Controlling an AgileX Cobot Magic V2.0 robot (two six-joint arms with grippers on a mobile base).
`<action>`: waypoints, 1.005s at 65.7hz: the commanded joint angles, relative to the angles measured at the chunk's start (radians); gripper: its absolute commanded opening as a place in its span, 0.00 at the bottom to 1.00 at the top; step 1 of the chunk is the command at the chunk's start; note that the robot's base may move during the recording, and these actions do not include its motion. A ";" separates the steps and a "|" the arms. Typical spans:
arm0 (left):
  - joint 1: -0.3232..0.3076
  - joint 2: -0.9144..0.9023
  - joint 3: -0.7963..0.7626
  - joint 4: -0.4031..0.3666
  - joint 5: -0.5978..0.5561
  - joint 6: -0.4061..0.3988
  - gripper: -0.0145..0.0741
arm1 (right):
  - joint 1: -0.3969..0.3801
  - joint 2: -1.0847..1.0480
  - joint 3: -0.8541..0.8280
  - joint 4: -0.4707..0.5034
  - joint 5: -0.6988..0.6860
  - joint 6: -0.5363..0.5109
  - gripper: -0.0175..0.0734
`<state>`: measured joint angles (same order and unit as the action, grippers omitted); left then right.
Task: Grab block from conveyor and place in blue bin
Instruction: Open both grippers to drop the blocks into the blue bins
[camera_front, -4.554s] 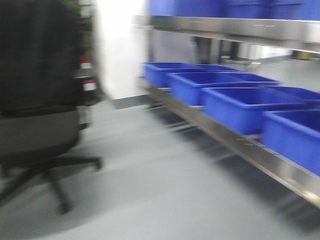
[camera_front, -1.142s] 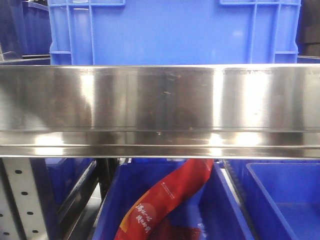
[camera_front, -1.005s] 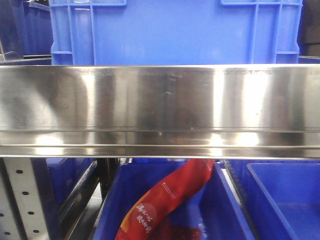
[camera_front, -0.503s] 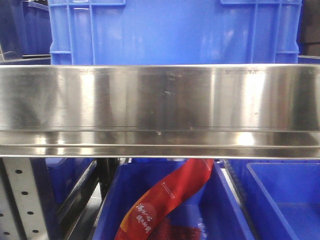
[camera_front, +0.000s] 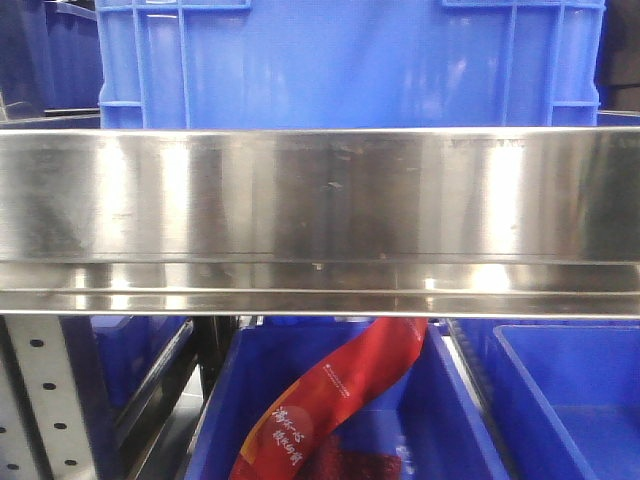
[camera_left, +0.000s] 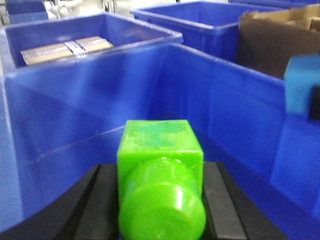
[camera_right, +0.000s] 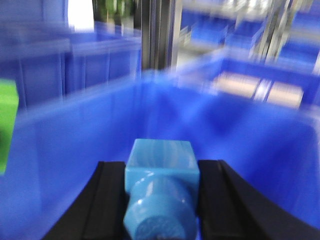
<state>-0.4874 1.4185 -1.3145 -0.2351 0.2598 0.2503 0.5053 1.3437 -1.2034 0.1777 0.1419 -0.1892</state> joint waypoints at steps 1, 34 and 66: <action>-0.008 0.004 -0.013 -0.014 -0.020 0.004 0.54 | 0.004 -0.003 -0.014 0.005 -0.017 -0.004 0.61; -0.008 -0.087 -0.013 -0.014 -0.034 0.004 0.03 | 0.002 -0.061 -0.014 0.018 -0.072 -0.004 0.01; 0.074 -0.488 0.338 -0.054 -0.023 0.004 0.04 | -0.205 -0.413 0.302 0.028 -0.076 -0.004 0.01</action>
<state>-0.4462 1.0035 -1.0739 -0.2752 0.2499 0.2521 0.3458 1.0162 -0.9863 0.2001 0.0846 -0.1892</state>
